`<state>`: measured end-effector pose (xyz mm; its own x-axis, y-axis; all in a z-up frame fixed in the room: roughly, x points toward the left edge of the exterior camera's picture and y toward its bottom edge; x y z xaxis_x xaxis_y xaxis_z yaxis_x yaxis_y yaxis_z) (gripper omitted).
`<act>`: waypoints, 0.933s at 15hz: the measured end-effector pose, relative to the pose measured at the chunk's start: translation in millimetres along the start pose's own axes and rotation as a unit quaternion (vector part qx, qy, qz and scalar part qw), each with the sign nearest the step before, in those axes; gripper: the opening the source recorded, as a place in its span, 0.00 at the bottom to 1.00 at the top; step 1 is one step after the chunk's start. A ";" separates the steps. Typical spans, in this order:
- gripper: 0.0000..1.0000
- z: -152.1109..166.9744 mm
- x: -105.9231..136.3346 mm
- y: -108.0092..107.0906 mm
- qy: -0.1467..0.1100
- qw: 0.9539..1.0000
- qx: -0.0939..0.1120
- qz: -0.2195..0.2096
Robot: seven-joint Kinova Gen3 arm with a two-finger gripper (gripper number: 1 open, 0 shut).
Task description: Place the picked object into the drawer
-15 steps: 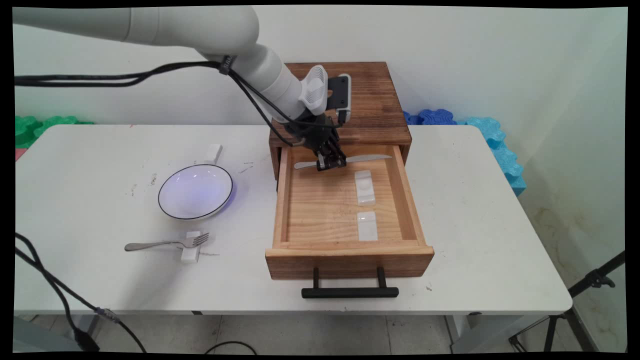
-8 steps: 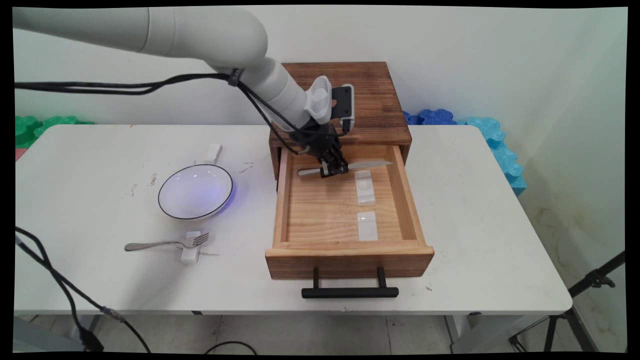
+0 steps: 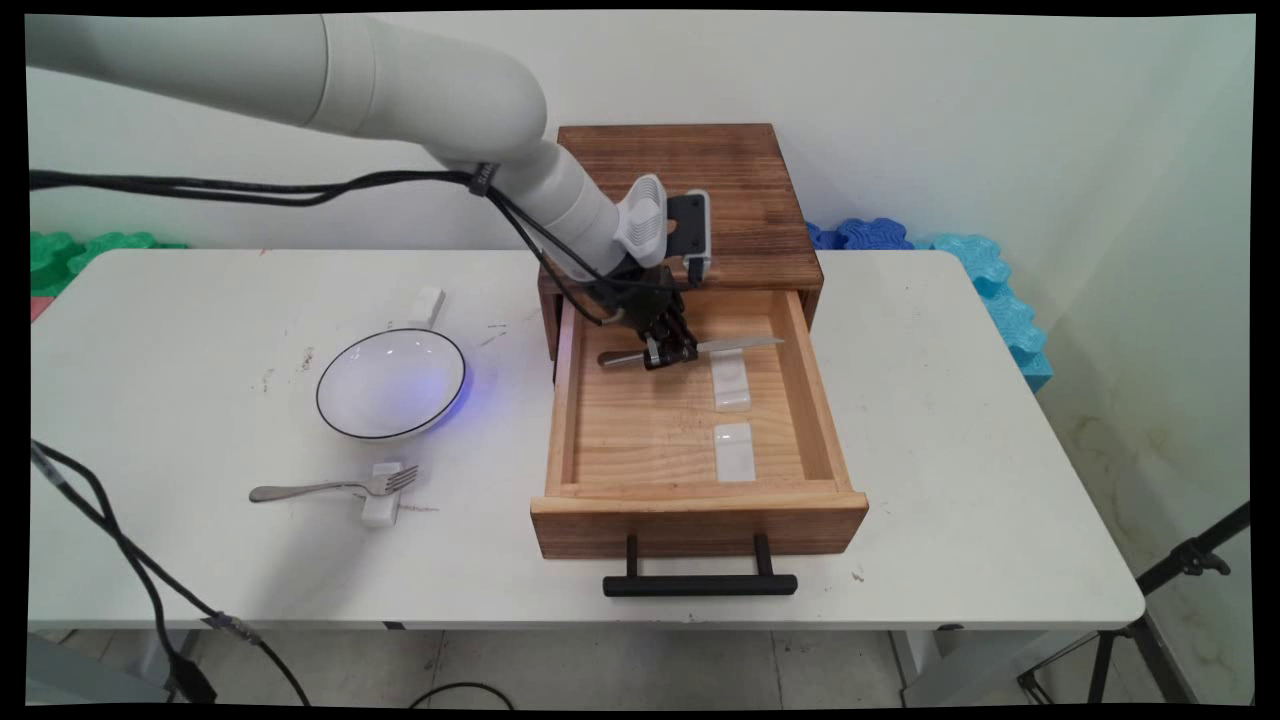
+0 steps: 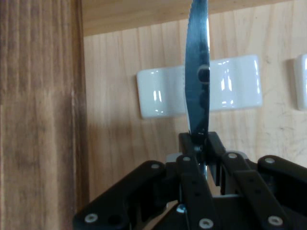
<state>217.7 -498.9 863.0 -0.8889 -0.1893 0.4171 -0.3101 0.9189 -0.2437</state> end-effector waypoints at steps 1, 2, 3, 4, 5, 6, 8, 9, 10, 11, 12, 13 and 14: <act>0.00 2.1 -0.6 0.1 0.000 1.000 -0.001 0.000; 0.00 4.6 -1.2 0.2 0.000 1.000 -0.001 -0.001; 0.00 6.9 -1.6 0.2 0.000 1.000 -0.002 -0.001; 0.00 8.7 -2.0 0.2 0.001 1.000 -0.002 -0.001; 0.00 9.9 -2.2 0.1 0.001 1.000 -0.003 -0.002; 0.00 11.8 -2.5 0.0 0.001 1.000 -0.003 -0.002; 0.00 14.6 -3.1 -0.3 0.002 1.000 -0.004 -0.003; 0.00 15.9 -3.4 -0.5 0.002 1.000 -0.004 -0.003; 0.00 17.6 -3.6 -0.5 0.003 1.000 -0.004 -0.003; 0.00 19.1 -4.0 -0.6 0.004 1.000 -0.005 -0.004; 0.00 20.8 -4.4 -0.7 0.004 1.000 -0.005 -0.004; 0.00 22.2 -4.7 -0.7 0.005 1.000 -0.006 -0.004; 0.00 23.7 -5.1 -0.7 0.006 1.000 -0.006 -0.004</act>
<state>214.5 -506.8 840.3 -0.8824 -0.1935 0.4289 -0.3136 0.9214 -0.2297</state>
